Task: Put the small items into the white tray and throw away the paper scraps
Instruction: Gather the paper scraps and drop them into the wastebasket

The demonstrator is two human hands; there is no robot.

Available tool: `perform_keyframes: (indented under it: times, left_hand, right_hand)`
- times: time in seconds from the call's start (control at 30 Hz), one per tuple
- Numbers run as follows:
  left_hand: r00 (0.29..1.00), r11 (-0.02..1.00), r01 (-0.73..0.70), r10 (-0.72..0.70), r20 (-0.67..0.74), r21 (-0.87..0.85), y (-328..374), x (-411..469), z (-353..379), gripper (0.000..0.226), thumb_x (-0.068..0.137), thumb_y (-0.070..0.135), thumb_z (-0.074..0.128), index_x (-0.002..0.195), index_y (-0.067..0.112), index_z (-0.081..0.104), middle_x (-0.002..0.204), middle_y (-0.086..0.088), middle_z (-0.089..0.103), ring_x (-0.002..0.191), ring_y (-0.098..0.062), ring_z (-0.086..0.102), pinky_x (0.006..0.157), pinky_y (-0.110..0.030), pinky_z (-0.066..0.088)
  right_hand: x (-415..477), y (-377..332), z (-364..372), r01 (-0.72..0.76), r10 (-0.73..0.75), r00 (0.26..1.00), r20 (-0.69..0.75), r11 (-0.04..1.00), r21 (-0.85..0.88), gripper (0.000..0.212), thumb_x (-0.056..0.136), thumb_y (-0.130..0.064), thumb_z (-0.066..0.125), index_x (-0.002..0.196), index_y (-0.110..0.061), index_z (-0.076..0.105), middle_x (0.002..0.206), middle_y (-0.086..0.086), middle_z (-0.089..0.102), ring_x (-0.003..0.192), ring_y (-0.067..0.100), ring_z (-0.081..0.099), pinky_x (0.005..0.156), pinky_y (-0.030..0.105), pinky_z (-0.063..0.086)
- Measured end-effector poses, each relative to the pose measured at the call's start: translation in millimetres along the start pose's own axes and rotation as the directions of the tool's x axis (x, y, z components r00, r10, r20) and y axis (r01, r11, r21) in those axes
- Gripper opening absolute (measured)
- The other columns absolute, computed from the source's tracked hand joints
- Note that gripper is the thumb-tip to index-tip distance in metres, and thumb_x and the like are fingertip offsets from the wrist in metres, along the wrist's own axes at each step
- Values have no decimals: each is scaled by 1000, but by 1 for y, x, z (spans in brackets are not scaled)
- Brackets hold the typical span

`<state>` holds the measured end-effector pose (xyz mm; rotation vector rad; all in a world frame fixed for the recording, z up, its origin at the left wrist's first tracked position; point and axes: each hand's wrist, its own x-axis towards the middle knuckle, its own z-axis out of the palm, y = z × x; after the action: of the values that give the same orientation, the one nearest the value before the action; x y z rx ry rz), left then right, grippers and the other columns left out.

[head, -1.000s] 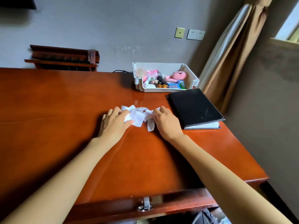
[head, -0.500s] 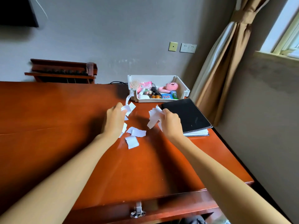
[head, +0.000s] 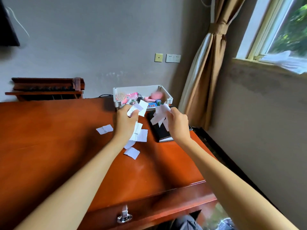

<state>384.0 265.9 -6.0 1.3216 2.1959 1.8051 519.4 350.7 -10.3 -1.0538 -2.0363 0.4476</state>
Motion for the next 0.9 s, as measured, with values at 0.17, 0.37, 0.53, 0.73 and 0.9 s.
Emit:
perform_keyframes:
  times: [0.17, 0.37, 0.53, 0.73, 0.9]
  left_hand:
    - [995, 992, -30, 42, 93, -123, 47, -31, 55, 24, 76, 20, 49, 73, -2, 57, 69, -21, 55, 65, -26, 46, 58, -34, 36]
    - [962, 982, -74, 116, 247, -174, 105, -97, 140, 16, 88, 7, 54, 86, -7, 63, 78, -19, 63, 70, -23, 50, 52, -20, 31]
    - [898, 974, -1, 100, 429, -226, 126, -160, 213, 19, 86, 5, 53, 70, -5, 52, 68, -21, 47, 64, -23, 37, 49, -23, 27]
    - [776, 981, 77, 52, 629, -176, 110, -244, 296, 27, 86, 4, 52, 63, 7, 38, 59, -8, 31, 55, -15, 25, 43, -18, 25]
    - [668, 990, 138, -103, 737, 13, 71, -290, 352, 21, 84, 4, 51, 64, 2, 44, 55, -6, 34, 62, -22, 30, 45, -27, 22]
  right_hand:
    - [-19, 42, -55, -16, 17, 991, -135, 1000, 10, 24, 99, -16, 40, 75, -10, 40, 67, 11, 45, 61, 29, 31, 57, 32, 28]
    - [-63, 119, -136, -182, 184, 955, -232, 983, 31, 27, 97, -13, 39, 71, -7, 38, 59, 5, 43, 62, 27, 31, 56, 28, 23]
    - [-114, 186, -179, -303, 281, 918, -279, 952, -42, 46, 97, -9, 39, 57, -22, 19, 50, -7, 28, 52, 16, 18, 47, 27, 17]
    - [-181, 271, -193, -505, 461, 852, -248, 850, -154, 44, 98, -11, 38, 58, -22, 22, 52, -4, 34, 50, 18, 27, 48, 28, 23]
    - [-229, 344, -172, -663, 645, 749, -152, 727, -179, 21, 94, -7, 41, 74, -6, 37, 67, 21, 55, 58, 33, 42, 54, 35, 31]
